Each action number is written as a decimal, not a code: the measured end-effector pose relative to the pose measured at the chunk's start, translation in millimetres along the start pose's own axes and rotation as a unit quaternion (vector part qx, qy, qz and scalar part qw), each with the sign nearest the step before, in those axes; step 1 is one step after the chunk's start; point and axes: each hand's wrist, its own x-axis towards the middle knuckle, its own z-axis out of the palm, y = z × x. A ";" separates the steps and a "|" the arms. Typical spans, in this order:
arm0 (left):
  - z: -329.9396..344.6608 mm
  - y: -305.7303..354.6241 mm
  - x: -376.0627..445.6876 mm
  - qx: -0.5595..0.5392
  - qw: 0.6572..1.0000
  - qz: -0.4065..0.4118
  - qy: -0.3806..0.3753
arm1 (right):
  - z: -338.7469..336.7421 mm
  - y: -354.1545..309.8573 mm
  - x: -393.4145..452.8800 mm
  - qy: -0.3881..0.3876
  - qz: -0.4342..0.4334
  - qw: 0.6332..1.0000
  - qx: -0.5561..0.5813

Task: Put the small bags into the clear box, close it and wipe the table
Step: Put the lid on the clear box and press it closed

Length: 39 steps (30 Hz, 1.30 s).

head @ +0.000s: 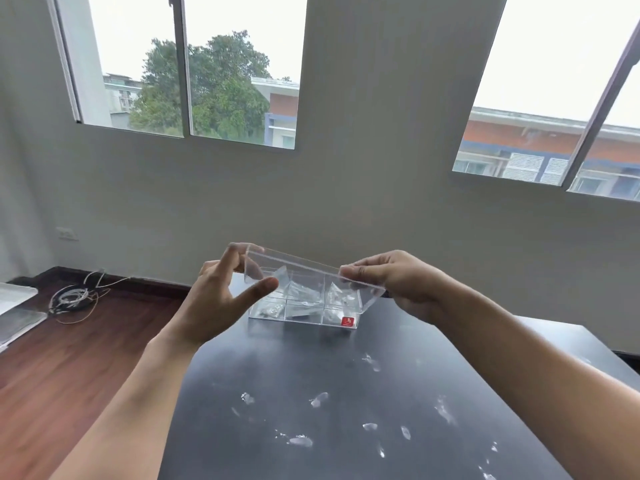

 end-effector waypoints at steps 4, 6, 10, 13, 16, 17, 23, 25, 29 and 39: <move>13.6 1.9 5.0 -0.038 0.997 0.017 0.069 | -1.4 -11.7 11.8 0.050 -0.007 0.998 0.034; 18.9 4.5 9.0 -0.125 0.986 -0.026 0.103 | 4.6 -10.3 15.1 0.074 -0.057 0.996 0.014; 29.5 5.0 13.7 -0.270 0.943 -0.136 0.142 | 25.3 5.6 19.0 0.100 -0.165 0.947 -0.256; 33.8 3.4 13.8 -0.304 0.923 -0.180 0.150 | 34.7 23.9 29.1 0.159 -0.242 0.856 -0.428; 35.8 0.2 14.7 -0.285 0.928 -0.179 0.157 | 28.3 26.6 39.2 0.183 -0.282 0.832 -0.440; 36.9 -2.0 14.5 -0.263 0.936 -0.169 0.161 | 23.3 24.5 43.6 0.165 -0.276 0.838 -0.440; 45.9 -17.3 13.5 -0.066 0.982 -0.124 0.123 | -12.0 19.4 70.3 -0.034 -0.110 0.940 -0.321; 47.1 -20.9 14.6 -0.029 0.986 -0.122 0.110 | -14.8 26.4 78.7 -0.052 -0.090 0.949 -0.297; 47.4 -24.1 12.5 0.003 0.986 -0.126 0.109 | -8.7 38.7 93.2 -0.068 -0.065 0.951 -0.295; 48.7 -25.3 12.3 0.034 0.981 -0.150 0.117 | -6.6 52.0 102.5 -0.106 -0.045 0.945 -0.305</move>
